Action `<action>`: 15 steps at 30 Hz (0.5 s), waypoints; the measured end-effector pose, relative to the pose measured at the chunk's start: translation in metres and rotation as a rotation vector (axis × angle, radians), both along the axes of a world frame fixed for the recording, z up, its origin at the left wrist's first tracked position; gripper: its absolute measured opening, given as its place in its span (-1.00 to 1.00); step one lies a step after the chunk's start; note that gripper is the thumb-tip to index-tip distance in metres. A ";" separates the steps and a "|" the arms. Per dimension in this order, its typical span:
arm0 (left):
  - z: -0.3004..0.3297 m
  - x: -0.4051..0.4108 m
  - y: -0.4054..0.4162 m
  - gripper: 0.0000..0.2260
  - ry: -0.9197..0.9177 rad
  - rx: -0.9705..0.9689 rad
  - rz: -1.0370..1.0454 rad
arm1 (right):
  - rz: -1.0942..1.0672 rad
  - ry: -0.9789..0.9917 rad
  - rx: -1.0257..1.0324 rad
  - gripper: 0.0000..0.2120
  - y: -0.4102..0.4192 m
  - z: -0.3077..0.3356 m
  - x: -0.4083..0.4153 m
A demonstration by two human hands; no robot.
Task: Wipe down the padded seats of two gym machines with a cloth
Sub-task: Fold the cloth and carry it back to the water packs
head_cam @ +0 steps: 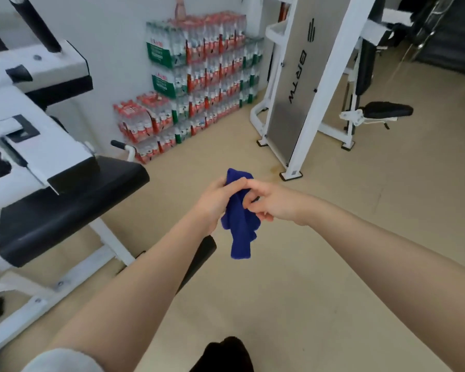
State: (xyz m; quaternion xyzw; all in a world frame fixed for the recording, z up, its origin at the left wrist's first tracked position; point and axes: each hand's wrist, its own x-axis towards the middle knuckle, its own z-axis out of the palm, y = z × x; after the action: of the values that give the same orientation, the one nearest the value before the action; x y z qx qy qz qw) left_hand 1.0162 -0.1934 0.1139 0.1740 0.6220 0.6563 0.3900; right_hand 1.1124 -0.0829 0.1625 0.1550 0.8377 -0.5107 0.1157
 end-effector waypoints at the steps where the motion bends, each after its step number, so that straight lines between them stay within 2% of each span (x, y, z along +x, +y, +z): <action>1: -0.004 -0.014 0.016 -0.80 0.013 0.000 0.013 | 0.033 -0.026 -0.005 -0.65 0.020 -0.001 -0.015; 5: -0.019 -0.075 0.093 -0.86 0.018 -0.047 0.118 | -0.124 0.055 -0.011 -0.80 0.104 -0.010 -0.084; 8: -0.030 -0.134 0.158 -0.88 0.028 -0.100 0.167 | -0.153 0.110 0.182 -0.85 0.173 -0.016 -0.152; 13: -0.014 -0.234 0.237 -0.85 0.062 -0.149 0.192 | -0.016 0.086 0.369 -0.66 0.275 -0.008 -0.272; 15: -0.004 -0.273 0.264 -0.82 0.082 -0.166 0.224 | 0.032 0.083 0.383 -0.59 0.304 -0.007 -0.315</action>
State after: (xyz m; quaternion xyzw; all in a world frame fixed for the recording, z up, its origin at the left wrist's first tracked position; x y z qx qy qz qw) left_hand 0.7431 0.0704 0.1095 0.0974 0.7050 0.6345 0.3013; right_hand 0.7971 0.2207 0.1558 0.1398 0.9260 -0.3459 0.0574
